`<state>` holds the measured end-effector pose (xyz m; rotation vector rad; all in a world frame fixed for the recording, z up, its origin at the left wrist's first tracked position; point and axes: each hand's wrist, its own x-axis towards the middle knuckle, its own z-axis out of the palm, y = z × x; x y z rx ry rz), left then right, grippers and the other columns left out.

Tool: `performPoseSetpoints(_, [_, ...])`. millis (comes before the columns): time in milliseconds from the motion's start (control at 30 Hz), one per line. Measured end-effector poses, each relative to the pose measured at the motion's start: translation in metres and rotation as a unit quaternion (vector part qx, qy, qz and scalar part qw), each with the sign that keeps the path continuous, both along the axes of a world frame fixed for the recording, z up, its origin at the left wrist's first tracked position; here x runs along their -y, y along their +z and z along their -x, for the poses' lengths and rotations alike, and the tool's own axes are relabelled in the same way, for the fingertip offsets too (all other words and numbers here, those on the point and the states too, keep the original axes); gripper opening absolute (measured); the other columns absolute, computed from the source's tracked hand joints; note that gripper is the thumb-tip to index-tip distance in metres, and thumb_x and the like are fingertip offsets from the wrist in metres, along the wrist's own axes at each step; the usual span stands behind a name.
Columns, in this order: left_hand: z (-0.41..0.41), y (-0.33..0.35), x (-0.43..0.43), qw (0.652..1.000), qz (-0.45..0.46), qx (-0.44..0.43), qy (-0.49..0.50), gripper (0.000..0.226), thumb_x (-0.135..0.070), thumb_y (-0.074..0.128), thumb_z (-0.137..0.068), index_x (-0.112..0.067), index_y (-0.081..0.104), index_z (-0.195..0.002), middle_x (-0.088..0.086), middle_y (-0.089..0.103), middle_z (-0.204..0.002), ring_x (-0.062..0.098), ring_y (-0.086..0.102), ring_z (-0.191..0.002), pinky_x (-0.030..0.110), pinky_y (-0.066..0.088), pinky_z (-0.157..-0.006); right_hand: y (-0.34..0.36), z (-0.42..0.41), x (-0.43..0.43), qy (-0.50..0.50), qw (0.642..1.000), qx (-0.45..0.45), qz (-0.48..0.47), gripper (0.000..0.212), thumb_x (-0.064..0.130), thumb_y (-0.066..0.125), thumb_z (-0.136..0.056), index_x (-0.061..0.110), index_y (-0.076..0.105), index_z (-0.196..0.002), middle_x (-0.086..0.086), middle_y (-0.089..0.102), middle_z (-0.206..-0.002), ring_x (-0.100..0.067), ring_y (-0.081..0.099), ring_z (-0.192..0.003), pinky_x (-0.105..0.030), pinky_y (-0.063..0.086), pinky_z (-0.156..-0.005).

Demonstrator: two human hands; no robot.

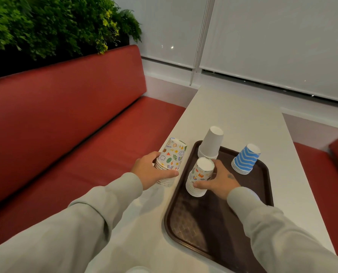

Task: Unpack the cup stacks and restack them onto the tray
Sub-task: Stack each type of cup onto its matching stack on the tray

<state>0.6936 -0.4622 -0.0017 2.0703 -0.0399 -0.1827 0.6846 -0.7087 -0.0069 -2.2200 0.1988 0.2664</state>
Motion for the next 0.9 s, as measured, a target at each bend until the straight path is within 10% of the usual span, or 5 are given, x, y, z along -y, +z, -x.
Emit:
performPoseSetpoints(400, [0.002, 0.016, 0.009, 0.999, 0.0, 0.034, 0.007, 0.065, -0.052, 0.088, -0.064, -0.031, 0.062, -0.12, -0.012, 0.068, -0.11, 0.005, 0.064, -0.097, 0.022, 0.055, -0.074, 0.072, 0.004, -0.027, -0.016, 0.984, 0.171, -0.054, 0.068, 0.05, 0.075, -0.082, 0.034, 0.042, -0.14, 0.01, 0.056, -0.131, -0.013, 0.055, -0.12, -0.031, 0.045, -0.09])
performPoseSetpoints(600, [0.006, 0.035, 0.012, 0.997, 0.017, 0.068, 0.016, 0.059, -0.05, 0.087, -0.067, -0.033, 0.063, -0.118, -0.014, 0.067, -0.106, -0.006, 0.056, -0.09, 0.009, 0.042, -0.064, 0.082, 0.004, -0.057, 0.015, 0.994, 0.09, -0.068, 0.089, 0.062, 0.079, -0.072, 0.032, 0.038, -0.144, 0.008, 0.064, -0.123, -0.015, 0.062, -0.112, -0.036, 0.046, -0.092])
performPoseSetpoints(767, [0.007, 0.038, 0.009, 0.997, 0.013, 0.075, 0.003, 0.074, -0.065, 0.081, -0.051, -0.037, 0.064, -0.118, -0.01, 0.069, -0.11, 0.014, 0.062, -0.106, 0.04, 0.06, -0.086, 0.079, 0.004, -0.072, 0.019, 0.993, 0.083, -0.08, 0.08, 0.057, 0.087, -0.061, 0.031, 0.05, -0.126, 0.011, 0.067, -0.113, -0.013, 0.065, -0.106, -0.036, 0.054, -0.091])
performPoseSetpoints(900, [0.011, 0.039, 0.003, 0.997, 0.021, 0.077, -0.011, 0.067, -0.049, 0.091, -0.058, -0.034, 0.064, -0.117, -0.014, 0.07, -0.108, 0.008, 0.065, -0.1, 0.024, 0.059, -0.078, 0.075, 0.001, -0.076, 0.006, 0.992, 0.097, -0.075, 0.081, 0.052, 0.09, -0.057, 0.032, 0.05, -0.125, 0.01, 0.067, -0.113, -0.015, 0.066, -0.104, -0.042, 0.057, -0.093])
